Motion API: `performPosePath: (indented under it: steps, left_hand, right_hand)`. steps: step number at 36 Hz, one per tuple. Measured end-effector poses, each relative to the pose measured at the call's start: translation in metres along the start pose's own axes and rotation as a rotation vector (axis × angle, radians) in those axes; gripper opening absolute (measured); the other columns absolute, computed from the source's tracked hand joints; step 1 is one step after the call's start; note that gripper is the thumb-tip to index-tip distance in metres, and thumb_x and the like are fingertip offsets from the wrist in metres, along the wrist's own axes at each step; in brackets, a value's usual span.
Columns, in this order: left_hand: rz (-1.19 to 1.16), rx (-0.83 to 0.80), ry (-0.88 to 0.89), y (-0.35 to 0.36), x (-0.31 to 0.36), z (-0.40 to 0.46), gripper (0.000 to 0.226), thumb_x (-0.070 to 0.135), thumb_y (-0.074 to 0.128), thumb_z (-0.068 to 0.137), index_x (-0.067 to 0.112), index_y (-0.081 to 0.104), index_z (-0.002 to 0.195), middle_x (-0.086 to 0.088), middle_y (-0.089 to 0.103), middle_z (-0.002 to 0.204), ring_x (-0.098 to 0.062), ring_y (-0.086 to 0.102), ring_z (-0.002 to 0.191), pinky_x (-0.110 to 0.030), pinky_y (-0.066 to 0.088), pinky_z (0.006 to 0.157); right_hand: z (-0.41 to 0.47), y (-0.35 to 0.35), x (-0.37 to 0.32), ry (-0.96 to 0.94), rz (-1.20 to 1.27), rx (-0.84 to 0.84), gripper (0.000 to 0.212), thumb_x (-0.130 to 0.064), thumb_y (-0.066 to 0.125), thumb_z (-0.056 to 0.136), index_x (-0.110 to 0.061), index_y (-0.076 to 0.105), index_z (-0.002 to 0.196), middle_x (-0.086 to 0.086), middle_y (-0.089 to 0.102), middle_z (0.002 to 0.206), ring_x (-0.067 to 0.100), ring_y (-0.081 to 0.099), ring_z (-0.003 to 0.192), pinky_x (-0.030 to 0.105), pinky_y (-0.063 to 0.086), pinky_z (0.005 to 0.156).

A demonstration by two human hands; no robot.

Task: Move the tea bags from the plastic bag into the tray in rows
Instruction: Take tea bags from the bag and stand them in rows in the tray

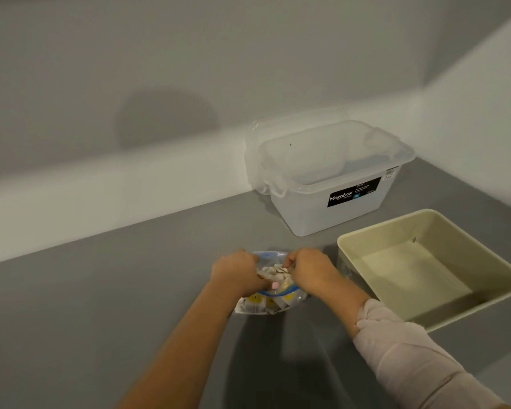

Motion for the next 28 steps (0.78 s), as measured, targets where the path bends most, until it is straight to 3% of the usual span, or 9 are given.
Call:
performPosePath:
  steps: [8, 13, 15, 18, 24, 28]
  left_hand:
    - [-0.027, -0.008, 0.02, 0.005, 0.005, -0.004, 0.06, 0.062, 0.041, 0.09, 0.025, 0.044, 0.137, -0.008, 0.046, 0.133, -0.025, 0.052, 0.115, -0.034, 0.045, 0.091]
    - [-0.029, -0.051, 0.024, 0.008, 0.004, -0.007, 0.079, 0.054, 0.068, 0.074, 0.03, 0.035, 0.141, -0.008, 0.042, 0.131, -0.024, 0.051, 0.112, -0.034, 0.046, 0.09]
    - [-0.027, -0.058, 0.023, 0.009, 0.004, -0.007, 0.087, 0.05, 0.073, 0.071, 0.032, 0.029, 0.144, -0.01, 0.04, 0.133, -0.026, 0.05, 0.115, -0.035, 0.046, 0.093]
    - [-0.022, -0.052, -0.005, 0.01, 0.003, -0.008, 0.091, 0.048, 0.076, 0.068, 0.033, 0.027, 0.144, -0.01, 0.037, 0.134, -0.027, 0.051, 0.114, -0.035, 0.047, 0.091]
    - [-0.284, -0.001, -0.049, 0.009, 0.0, -0.008, 0.076, 0.046, 0.07, 0.076, 0.027, 0.037, 0.142, -0.01, 0.037, 0.133, -0.024, 0.048, 0.117, -0.032, 0.042, 0.096]
    - [-0.335, 0.16, -0.133, 0.008, 0.0, -0.011, 0.061, 0.034, 0.062, 0.084, 0.024, 0.04, 0.14, -0.007, 0.036, 0.133, -0.024, 0.054, 0.111, -0.031, 0.047, 0.089]
  right_hand:
    - [-0.004, 0.004, 0.002, 0.047, -0.152, -0.056, 0.031, -0.022, 0.049, 0.095, -0.02, 0.063, 0.122, 0.007, 0.063, 0.119, 0.024, 0.063, 0.103, 0.026, 0.049, 0.082]
    - [-0.006, 0.008, 0.001, 0.006, -0.248, -0.102, 0.036, -0.019, 0.058, 0.091, -0.016, 0.058, 0.127, 0.008, 0.059, 0.121, 0.024, 0.061, 0.106, 0.024, 0.045, 0.08]
    - [-0.008, 0.009, 0.0, 0.016, -0.237, -0.107, 0.042, -0.017, 0.063, 0.087, -0.013, 0.054, 0.127, 0.009, 0.055, 0.123, 0.024, 0.059, 0.106, 0.024, 0.043, 0.078]
    - [-0.013, 0.008, -0.001, 0.006, -0.214, -0.145, 0.059, -0.017, 0.069, 0.082, -0.015, 0.044, 0.135, 0.011, 0.043, 0.13, 0.027, 0.055, 0.112, 0.027, 0.044, 0.086]
    - [-0.02, 0.008, -0.005, -0.017, -0.157, -0.167, 0.069, -0.016, 0.075, 0.075, -0.017, 0.04, 0.135, 0.01, 0.04, 0.128, 0.029, 0.055, 0.111, 0.029, 0.047, 0.087]
    - [-0.021, 0.008, -0.005, -0.027, -0.108, -0.117, 0.071, -0.016, 0.075, 0.074, -0.02, 0.04, 0.136, 0.009, 0.042, 0.124, 0.027, 0.055, 0.109, 0.029, 0.046, 0.089]
Point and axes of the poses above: each hand's wrist, its own z-axis towards the middle knuckle, its own y-axis out of the palm, x = y × z, the point moved 5 cm from there along z, towards the middle knuckle
